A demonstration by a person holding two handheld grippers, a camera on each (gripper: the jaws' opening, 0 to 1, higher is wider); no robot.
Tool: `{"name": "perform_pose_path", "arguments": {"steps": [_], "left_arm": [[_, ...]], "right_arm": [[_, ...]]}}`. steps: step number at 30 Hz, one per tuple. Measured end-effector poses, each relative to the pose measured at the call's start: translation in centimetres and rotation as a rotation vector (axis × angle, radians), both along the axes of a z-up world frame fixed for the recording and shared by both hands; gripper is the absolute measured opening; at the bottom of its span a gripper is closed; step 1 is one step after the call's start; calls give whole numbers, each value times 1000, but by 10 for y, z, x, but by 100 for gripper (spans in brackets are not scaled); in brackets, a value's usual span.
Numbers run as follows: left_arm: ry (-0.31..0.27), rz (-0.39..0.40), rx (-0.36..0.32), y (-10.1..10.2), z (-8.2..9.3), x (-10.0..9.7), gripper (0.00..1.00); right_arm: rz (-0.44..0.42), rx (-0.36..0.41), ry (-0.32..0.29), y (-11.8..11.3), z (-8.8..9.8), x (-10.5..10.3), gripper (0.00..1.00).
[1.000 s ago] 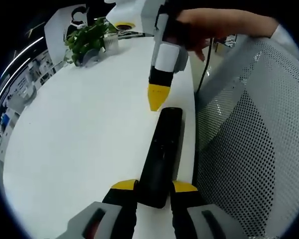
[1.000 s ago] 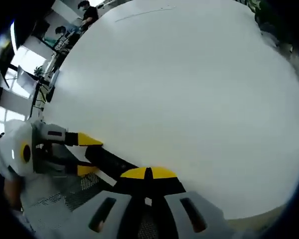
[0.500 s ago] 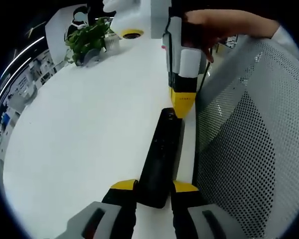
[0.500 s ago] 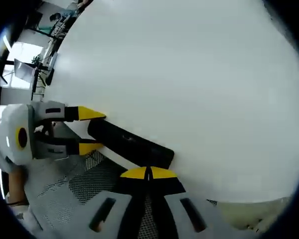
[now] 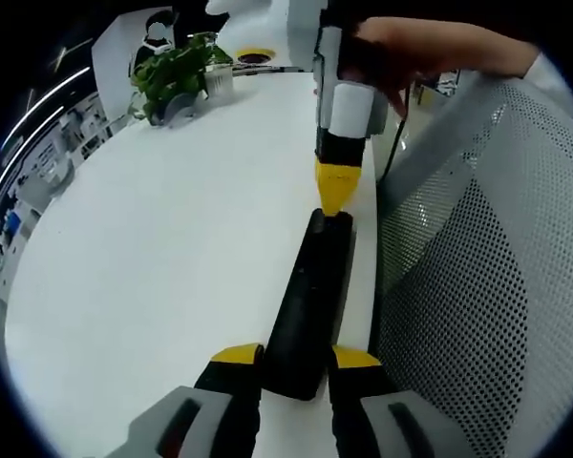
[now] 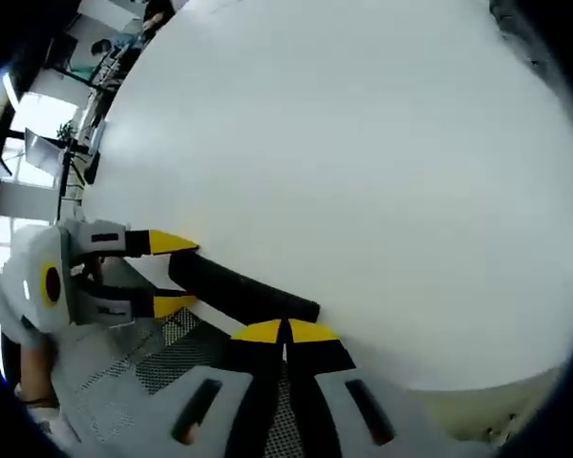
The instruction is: Press the specified remote control buttons in sequence, fully releasing each button before pressing the next.
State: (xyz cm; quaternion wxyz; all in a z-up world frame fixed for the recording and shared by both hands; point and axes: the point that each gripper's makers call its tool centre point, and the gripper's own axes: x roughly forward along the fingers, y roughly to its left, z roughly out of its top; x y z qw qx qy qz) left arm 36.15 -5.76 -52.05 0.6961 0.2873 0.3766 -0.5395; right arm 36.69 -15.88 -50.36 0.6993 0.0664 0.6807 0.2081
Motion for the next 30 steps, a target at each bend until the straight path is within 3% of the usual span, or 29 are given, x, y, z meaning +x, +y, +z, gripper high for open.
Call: {"name": "perform_pose_path", "arguments": {"steps": [4,13,26,30], "left_arm": [[-1,1,-1,0,0,0,27],[-3,-4,-1,-1,1,-1,27],[0,2,2,-1,1,-1,27],[1,1,7,-1,1,-1,27]], "right_arm": [[15,-10,60,0,-8,-10,0],[66,-26,48,6,-11,-9,0],[60,-16,38,9,-12,-7,0],[14,17,54,7,-13,-7,0]]}}
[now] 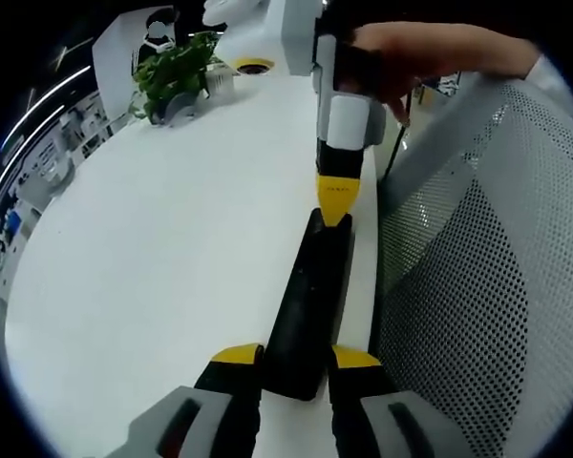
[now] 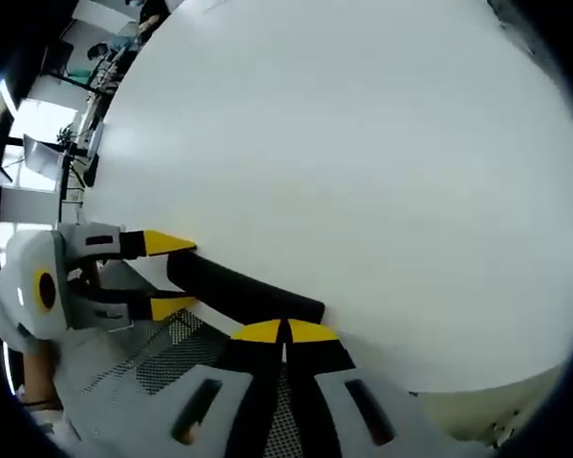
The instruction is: Press the specified remote control buttons in sequence, fully releasing each button before pressing the next.
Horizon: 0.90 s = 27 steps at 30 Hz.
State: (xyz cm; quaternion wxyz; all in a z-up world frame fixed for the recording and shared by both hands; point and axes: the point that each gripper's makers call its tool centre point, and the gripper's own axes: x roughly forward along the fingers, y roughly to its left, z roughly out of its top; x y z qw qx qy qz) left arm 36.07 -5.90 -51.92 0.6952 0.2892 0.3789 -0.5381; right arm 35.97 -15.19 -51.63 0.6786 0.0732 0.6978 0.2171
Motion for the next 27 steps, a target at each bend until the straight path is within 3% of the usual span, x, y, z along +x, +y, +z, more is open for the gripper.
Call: {"name": "perform_pose_path", "arguments": {"steps": [5,8,18,27], "left_arm": [[0,-1,1,0,0,0,27],[0,1,1,0,0,0,27],[1,0,3,0,0,0,27],[4,8,6,0,0,0,27]], "right_arm": [[88,-51,-55,2,0,0,0],[130,-41,-63,3,1,-1,0],[160,-62,-74,3,3,-1,0],[128,2,-56,12,7,-2,0]]}}
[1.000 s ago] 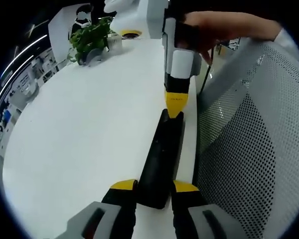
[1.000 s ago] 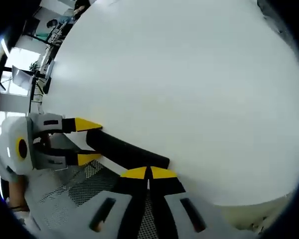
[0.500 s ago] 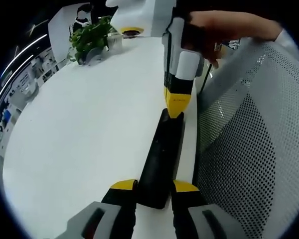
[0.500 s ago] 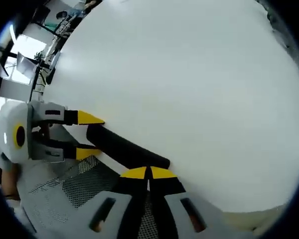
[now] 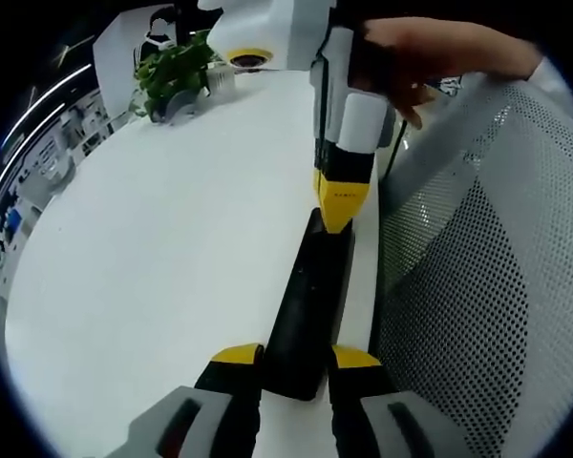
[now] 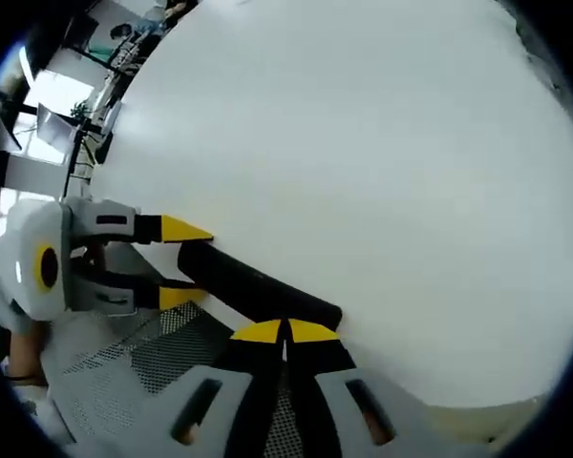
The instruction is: Press the specified remote control buttons in sequence, fully releasing each button before pressing the next.
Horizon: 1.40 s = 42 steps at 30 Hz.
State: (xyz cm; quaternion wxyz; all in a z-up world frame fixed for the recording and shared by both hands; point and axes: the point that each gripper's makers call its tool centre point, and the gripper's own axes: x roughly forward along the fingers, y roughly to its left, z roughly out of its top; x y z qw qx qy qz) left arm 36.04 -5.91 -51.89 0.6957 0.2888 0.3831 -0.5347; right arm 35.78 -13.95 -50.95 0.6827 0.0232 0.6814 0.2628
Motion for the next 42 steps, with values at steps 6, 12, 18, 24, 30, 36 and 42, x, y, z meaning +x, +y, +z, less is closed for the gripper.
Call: {"name": "perform_pose_path", "arguments": {"steps": [6,12,18,24,30,36,42], "left_arm": [[1,5,3,0,0,0,27],[3,5,2,0,0,0,27],[1,1,5,0,-1,0,27],[1,1,3,0,-1,1,27],[0,-6,3,0,-1,1,27],[0,-7,3,0,-1,0,27],[1,-6,2,0,-1,1,27]], "right_arm": [[5,5,1,2,-2,2,0],[26,-5,-2,2,-3,0,0],[43,-10,-6,4,-3,0,0],[67,-33,-25,5,-4,0,0],[120,-67,-53,5,-5,0,0],[92,-44,-56,4,-5,1,0],[59,-31,-41,4,-3,3,0]]}}
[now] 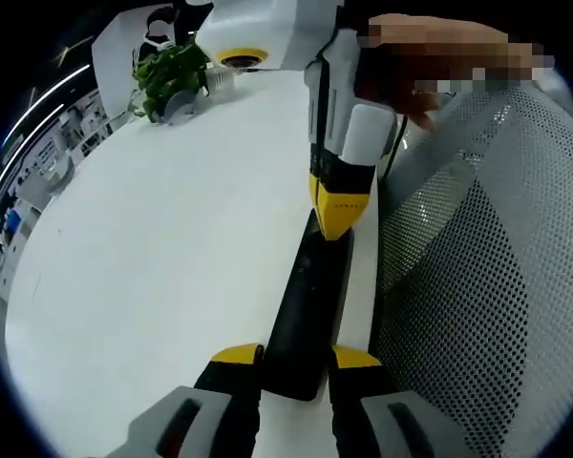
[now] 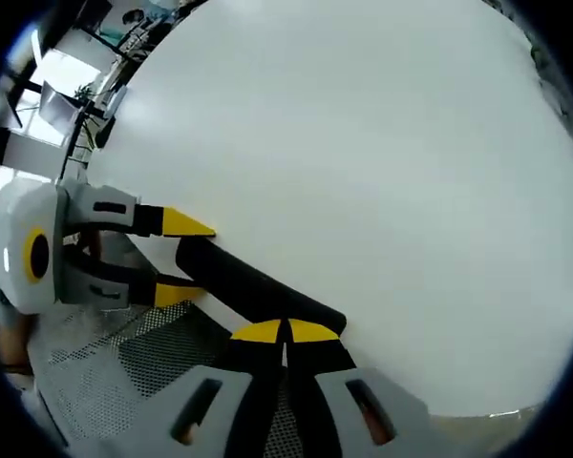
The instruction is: Press the specified remote control buttons in sequence, fully releasing each button before pressing the next.
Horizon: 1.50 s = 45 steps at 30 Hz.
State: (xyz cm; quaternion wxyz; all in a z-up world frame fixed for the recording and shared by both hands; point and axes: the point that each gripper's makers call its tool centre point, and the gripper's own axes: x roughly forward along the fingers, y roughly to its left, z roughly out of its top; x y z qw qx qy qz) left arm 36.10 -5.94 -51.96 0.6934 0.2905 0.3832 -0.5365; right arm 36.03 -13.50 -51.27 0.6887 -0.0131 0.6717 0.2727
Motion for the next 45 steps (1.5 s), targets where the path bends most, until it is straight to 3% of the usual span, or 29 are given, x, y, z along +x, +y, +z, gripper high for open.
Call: {"name": "perform_pose_path", "arguments": {"steps": [5,10,14,17,18,45], "left_arm": [[1,0,0,0,0,0,27],[2,0,-3,0,1,0,27],[1,0,-3,0,1,0,27],[2,3,-3,0,0,0,27],[2,4,-3,0,0,1,27],[7,10,7,0,0,1,27]], "right_arm": [[15,31,-115,8,6,17,0],[51,30,-132,15,3,16,0],[110,13,-187,18,3,18,0],[145,-2,-177,21,0,11,0],[183,-16,-211,19,0,16,0],[129,25,-185,19,0,14,0]]}}
